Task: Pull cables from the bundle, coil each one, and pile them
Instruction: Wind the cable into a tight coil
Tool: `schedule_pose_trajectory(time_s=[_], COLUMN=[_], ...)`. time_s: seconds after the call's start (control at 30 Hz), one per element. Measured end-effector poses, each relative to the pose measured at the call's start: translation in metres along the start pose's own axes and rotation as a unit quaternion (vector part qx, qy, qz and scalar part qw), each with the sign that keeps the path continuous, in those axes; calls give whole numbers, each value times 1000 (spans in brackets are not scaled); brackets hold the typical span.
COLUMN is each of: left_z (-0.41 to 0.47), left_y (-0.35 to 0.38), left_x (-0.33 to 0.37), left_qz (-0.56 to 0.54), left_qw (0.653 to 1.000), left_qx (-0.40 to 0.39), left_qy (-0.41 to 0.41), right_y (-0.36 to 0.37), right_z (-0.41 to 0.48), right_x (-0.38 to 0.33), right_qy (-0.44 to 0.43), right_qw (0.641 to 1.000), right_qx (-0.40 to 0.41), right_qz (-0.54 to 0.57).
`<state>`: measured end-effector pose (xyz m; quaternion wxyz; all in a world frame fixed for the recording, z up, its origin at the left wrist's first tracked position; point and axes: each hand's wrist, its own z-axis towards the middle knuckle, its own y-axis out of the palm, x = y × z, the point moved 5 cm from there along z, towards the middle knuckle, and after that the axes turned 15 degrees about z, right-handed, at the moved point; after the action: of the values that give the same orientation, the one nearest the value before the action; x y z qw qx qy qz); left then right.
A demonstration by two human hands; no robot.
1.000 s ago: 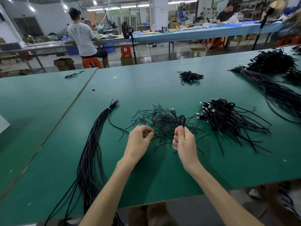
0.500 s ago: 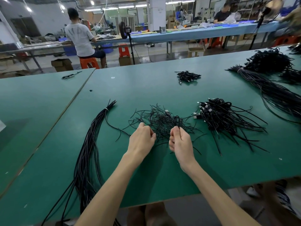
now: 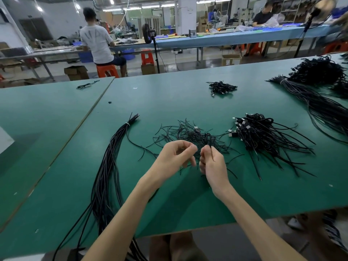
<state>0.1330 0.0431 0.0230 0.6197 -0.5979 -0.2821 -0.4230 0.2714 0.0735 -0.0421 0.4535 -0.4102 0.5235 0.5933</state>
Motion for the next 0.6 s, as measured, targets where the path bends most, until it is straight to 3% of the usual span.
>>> schedule_pose_trajectory(time_s=[0.07,0.23,0.47,0.6], left_z=[1,7,8,6], left_y=[4,9,5,-9], left_x=[2,-12,-24,-30], left_qz=[11,156,108,104], left_qw=[1000,984,989,989], left_qx=[-3,79,54,0], left_qy=[6,-30,-83,-108], right_y=[1,6,13,17], right_z=[-1,-3,-4,-5], right_x=[-1,-3,0,4], right_qy=[-2,-16,-7,4], right_qw=[1000,998,994,990], right_qx=[-10,-30,-77,-113], right_qz=[-12,-50,-78,-85])
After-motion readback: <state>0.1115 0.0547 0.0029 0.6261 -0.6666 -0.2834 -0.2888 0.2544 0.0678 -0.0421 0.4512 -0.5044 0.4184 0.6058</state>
